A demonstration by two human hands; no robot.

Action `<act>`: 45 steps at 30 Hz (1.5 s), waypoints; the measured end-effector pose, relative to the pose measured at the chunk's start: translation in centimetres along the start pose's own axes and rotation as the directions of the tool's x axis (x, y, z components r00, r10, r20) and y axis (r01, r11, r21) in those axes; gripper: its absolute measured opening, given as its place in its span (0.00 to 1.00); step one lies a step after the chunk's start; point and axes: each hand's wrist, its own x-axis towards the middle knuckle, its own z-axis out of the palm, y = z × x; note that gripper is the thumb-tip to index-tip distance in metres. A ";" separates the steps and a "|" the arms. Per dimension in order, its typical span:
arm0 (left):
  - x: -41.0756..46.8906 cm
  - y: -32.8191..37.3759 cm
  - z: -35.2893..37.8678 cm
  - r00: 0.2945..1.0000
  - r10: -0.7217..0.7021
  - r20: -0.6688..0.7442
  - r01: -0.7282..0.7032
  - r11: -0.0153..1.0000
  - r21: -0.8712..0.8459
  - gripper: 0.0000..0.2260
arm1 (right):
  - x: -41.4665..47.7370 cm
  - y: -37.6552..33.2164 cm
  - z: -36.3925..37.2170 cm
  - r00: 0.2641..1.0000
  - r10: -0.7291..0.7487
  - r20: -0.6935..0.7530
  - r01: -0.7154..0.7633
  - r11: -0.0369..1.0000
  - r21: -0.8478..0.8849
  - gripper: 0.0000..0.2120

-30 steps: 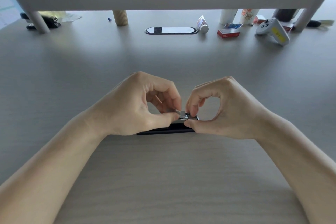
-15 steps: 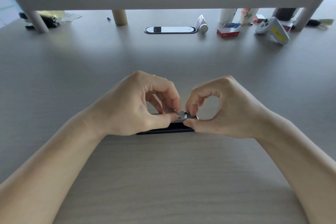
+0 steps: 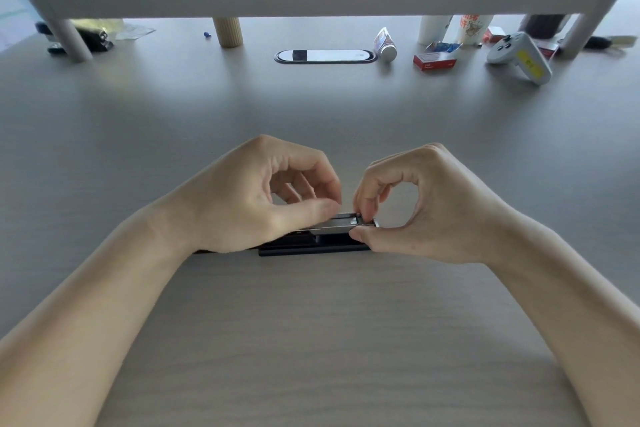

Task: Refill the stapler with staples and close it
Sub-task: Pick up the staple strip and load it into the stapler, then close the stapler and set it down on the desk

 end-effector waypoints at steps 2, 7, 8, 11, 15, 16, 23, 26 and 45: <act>0.0 -0.2 -0.2 0.999 -0.037 -0.006 0.037 0.999 0.005 0.03 | 0.0 0.0 0.0 1.000 -0.002 0.004 0.002 1.000 -0.002 0.06; 0.1 0.2 -0.6 0.992 -0.114 0.057 0.113 0.993 0.016 0.06 | 0.0 0.0 0.0 1.000 0.001 0.005 -0.001 1.000 -0.002 0.07; 0.2 0.3 -0.6 0.991 -0.123 0.061 0.123 0.992 0.008 0.06 | 0.0 0.0 0.0 1.000 0.002 0.002 -0.002 1.000 -0.004 0.06; 0.7 0.6 -0.7 0.987 -0.141 0.076 0.141 0.990 0.007 0.06 | 0.0 0.0 0.0 1.000 0.001 0.003 -0.001 1.000 -0.002 0.07; 1.1 0.6 -0.2 0.989 -0.133 0.068 0.131 0.991 0.034 0.06 | 0.0 0.0 0.1 1.000 -0.001 0.000 0.001 1.000 -0.008 0.07; 1.1 0.6 -0.1 0.990 -0.130 0.062 0.128 0.991 0.038 0.06 | 0.0 0.0 0.1 1.000 -0.001 0.000 0.001 1.000 -0.005 0.07; 0.6 0.2 -0.9 0.994 -0.105 -0.009 0.105 0.994 0.024 0.07 | -0.1 0.1 0.2 1.000 -0.001 0.002 0.001 1.000 0.016 0.06; -0.4 0.5 -2.5 0.976 -0.187 0.115 0.174 0.978 0.116 0.17 | -0.2 0.2 0.2 1.000 0.000 -0.014 0.000 1.000 0.023 0.07; -7.1 -0.1 -6.5 0.930 -0.368 -0.013 0.329 0.815 0.477 0.08 | -3.5 -0.1 1.8 0.963 0.190 -0.192 -0.160 0.974 0.158 0.13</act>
